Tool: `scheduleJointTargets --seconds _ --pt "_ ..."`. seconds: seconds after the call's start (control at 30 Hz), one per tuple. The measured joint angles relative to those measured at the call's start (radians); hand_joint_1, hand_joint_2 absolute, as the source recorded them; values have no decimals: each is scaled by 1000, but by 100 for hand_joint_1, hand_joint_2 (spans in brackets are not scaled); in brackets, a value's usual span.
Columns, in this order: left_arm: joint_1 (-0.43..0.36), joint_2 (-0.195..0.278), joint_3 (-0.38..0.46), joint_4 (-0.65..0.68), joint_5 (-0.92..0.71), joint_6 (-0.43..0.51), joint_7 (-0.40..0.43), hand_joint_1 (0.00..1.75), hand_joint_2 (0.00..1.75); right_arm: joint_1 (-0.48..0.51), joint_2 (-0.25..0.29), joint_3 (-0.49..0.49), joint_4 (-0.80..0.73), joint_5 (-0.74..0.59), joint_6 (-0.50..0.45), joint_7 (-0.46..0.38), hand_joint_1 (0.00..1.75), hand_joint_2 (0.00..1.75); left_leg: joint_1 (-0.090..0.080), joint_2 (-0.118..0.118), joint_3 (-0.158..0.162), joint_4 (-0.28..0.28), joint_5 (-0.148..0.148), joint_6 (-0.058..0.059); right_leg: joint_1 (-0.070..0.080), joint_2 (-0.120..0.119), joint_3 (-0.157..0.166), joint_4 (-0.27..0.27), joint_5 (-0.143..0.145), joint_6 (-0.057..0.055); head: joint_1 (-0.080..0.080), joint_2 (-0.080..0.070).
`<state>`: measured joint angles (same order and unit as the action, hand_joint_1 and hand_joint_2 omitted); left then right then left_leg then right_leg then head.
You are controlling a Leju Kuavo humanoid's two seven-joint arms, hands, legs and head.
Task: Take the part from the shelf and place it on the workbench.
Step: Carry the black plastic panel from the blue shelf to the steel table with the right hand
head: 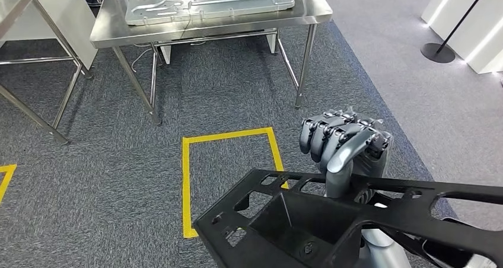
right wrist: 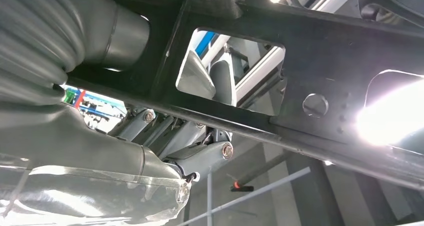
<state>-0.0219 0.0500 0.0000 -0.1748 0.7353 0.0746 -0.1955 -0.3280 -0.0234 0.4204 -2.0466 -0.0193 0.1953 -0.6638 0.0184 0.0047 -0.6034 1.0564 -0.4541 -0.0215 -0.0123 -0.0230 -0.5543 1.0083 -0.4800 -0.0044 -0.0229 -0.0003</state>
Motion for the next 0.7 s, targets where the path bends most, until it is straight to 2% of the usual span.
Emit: scheduleJointTargets --seconds 0.03,0.13,0.2,0.23,0.3,0.33,0.37,0.4,0.47,0.5,0.53,0.57,0.63,0.7 --pt "-1 1 0 0 -2 -2 -1 0 175 0 0 0 0 1 -1 -1 175 175 -3 2 15 -32 6 5 2 -2 0 1 -1 6 0 0" --pt "-2 1 0 0 -6 -6 -1 0 175 -1 0 0 0 1 -4 -1 175 175 -7 -3 17 -44 4 24 1 -5 -1 1 -3 25 0 0" --pt "-2 1 0 0 -9 -7 -1 0 175 -2 0 0 -1 2 -5 -1 175 175 -5 -5 19 -50 7 38 -1 1 -15 36 -29 34 0 0" --pt "-2 1 0 0 -11 -8 -1 0 175 -1 1 0 -1 2 -7 -1 175 175 -5 -6 21 -53 8 43 -2 6 -37 84 -57 37 0 0" --pt "-3 1 -1 0 -14 -8 -1 0 175 0 1 0 -1 2 -11 0 175 175 -9 -8 20 -52 7 51 -2 12 -106 224 -119 39 0 0" --pt "-3 1 -1 0 -15 -8 -1 0 175 0 1 0 -1 2 -12 0 175 175 -11 -9 20 -52 6 53 -2 13 -134 278 -133 39 0 0" --pt "-2 1 -1 0 -16 -8 -1 0 175 1 1 0 -1 2 -13 0 175 175 -13 -12 21 -51 5 53 -2 14 -146 296 -128 38 0 0" --pt "-2 1 -1 0 -16 -9 -1 0 175 0 2 0 -1 2 -13 1 175 175 -14 -15 23 -51 4 53 -2 14 -138 273 -103 36 0 0" --pt "-3 1 -2 0 -17 -9 -1 0 175 -1 3 0 -1 3 -13 2 175 175 -16 -22 27 -49 1 51 0 17 -77 137 -31 25 0 0" --pt "-3 0 -2 0 -17 -9 -1 0 175 -1 4 0 -1 4 -13 2 175 175 -18 -25 28 -47 -1 48 2 19 -47 72 -6 20 0 0" --pt "-4 0 -2 0 -17 -9 -2 0 175 -2 4 0 -2 4 -13 2 175 175 -19 -26 27 -46 -2 44 5 21 -28 29 5 15 0 0" --pt "-3 -1 -2 0 -17 -9 -2 0 175 -2 5 0 -2 5 -13 3 175 175 -19 -27 26 -45 -4 39 7 23 -21 11 6 11 0 0" --pt "-3 0 -2 0 -17 -9 -2 0 175 -3 7 0 -2 5 -13 3 175 175 -18 -27 26 -47 -5 28 7 22 -20 5 7 4 0 0" --pt "-3 1 -2 0 -17 -9 -2 0 175 -5 11 1 -2 5 -13 3 175 175 -17 -24 16 -18 -23 18 2 19 -11 -5 9 -8 0 0"
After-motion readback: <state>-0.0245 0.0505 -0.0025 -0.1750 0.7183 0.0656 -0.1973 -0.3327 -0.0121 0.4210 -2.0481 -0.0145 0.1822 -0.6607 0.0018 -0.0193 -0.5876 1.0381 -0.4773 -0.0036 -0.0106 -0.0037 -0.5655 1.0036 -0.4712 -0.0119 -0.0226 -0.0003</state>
